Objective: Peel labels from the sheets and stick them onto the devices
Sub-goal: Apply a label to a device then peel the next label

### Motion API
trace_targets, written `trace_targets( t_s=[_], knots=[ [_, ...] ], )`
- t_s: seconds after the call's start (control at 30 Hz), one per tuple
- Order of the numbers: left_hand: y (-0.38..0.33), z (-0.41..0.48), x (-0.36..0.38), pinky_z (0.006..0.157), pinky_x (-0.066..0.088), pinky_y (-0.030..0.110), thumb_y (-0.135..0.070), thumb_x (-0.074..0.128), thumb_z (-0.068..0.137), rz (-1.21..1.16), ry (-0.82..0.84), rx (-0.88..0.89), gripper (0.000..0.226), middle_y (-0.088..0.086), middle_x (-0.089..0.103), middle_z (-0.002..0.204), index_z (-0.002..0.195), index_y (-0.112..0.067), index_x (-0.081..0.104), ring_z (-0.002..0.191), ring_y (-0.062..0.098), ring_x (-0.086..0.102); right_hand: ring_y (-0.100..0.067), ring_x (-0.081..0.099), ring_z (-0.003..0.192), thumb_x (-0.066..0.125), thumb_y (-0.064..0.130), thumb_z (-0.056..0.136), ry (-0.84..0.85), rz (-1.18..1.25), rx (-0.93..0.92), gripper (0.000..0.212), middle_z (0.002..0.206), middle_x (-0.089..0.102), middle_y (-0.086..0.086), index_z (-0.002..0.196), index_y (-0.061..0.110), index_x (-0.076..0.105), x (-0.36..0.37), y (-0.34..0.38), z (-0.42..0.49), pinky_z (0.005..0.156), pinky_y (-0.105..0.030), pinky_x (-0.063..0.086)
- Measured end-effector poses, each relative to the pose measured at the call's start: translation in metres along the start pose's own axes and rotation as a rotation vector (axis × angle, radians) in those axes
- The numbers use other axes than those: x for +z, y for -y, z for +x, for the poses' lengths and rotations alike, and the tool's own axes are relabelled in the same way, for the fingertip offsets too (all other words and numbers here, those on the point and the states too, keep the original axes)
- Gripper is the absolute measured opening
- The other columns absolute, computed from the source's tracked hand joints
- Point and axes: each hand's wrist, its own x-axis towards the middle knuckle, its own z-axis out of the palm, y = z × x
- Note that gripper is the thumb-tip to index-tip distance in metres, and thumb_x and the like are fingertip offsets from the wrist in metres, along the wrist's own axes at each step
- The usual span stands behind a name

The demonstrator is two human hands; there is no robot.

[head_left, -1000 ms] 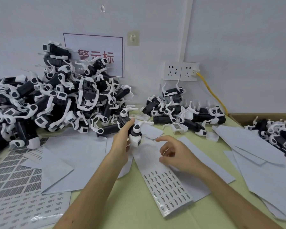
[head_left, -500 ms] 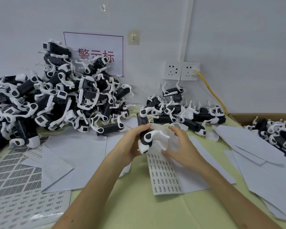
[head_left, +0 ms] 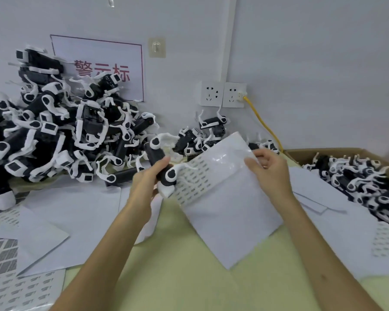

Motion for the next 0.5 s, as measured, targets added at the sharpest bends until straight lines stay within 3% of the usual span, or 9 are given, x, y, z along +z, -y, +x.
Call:
trace_targets(
  t_s=[0.1,0.17,0.27,0.4,0.5],
  knots=[
    [0.001,0.006,-0.006,0.106,0.052,0.046,-0.048,0.08,0.084,-0.124,-0.26,0.088,0.037,0.001,0.074,0.087,0.089,-0.013,0.072,0.088,0.018,0.066,-0.016,0.07,0.08,0.065,0.005,0.094,-0.304,0.069,-0.138,0.016,0.096,0.077,-0.012,0.103,0.016,0.071,-0.036,0.019,0.015,0.075,-0.036,0.055],
    [0.0,0.008,-0.01,0.101,0.052,0.039,-0.051,0.079,0.083,-0.195,-0.297,0.076,0.032,-0.005,0.066,0.073,0.08,-0.021,0.068,0.078,0.015,0.062,-0.01,0.073,0.091,0.063,0.009,0.095,-0.479,0.059,-0.307,0.021,0.103,0.076,-0.006,0.114,0.011,0.073,-0.056,0.037,0.021,0.082,-0.031,0.058],
    [0.001,0.009,-0.009,0.083,0.051,0.031,-0.05,0.076,0.086,-0.271,-0.281,0.041,0.024,-0.012,0.066,0.063,0.083,-0.027,0.07,0.063,0.01,0.06,-0.005,0.07,0.11,0.059,0.012,0.099,-0.618,-0.039,-0.602,0.025,0.116,0.075,0.001,0.119,0.013,0.074,-0.077,0.058,0.016,0.097,-0.026,0.054],
    [0.005,0.01,-0.006,0.068,0.049,0.026,-0.048,0.074,0.088,-0.29,-0.252,0.015,0.02,-0.014,0.07,0.067,0.085,-0.028,0.071,0.061,0.007,0.065,-0.01,0.066,0.122,0.056,-0.003,0.096,-0.535,-0.375,-0.836,0.036,0.13,0.068,0.008,0.117,0.016,0.077,-0.082,0.04,-0.008,0.104,-0.032,0.049],
    [0.009,0.009,-0.003,0.069,0.051,0.026,-0.046,0.074,0.089,-0.296,-0.253,0.015,0.019,-0.013,0.074,0.074,0.088,-0.027,0.073,0.064,0.005,0.068,-0.022,0.067,0.117,0.058,-0.001,0.094,-0.357,-0.634,-0.667,0.035,0.128,0.07,0.004,0.115,0.018,0.078,-0.084,-0.002,-0.021,0.101,-0.049,0.051]
  ],
)
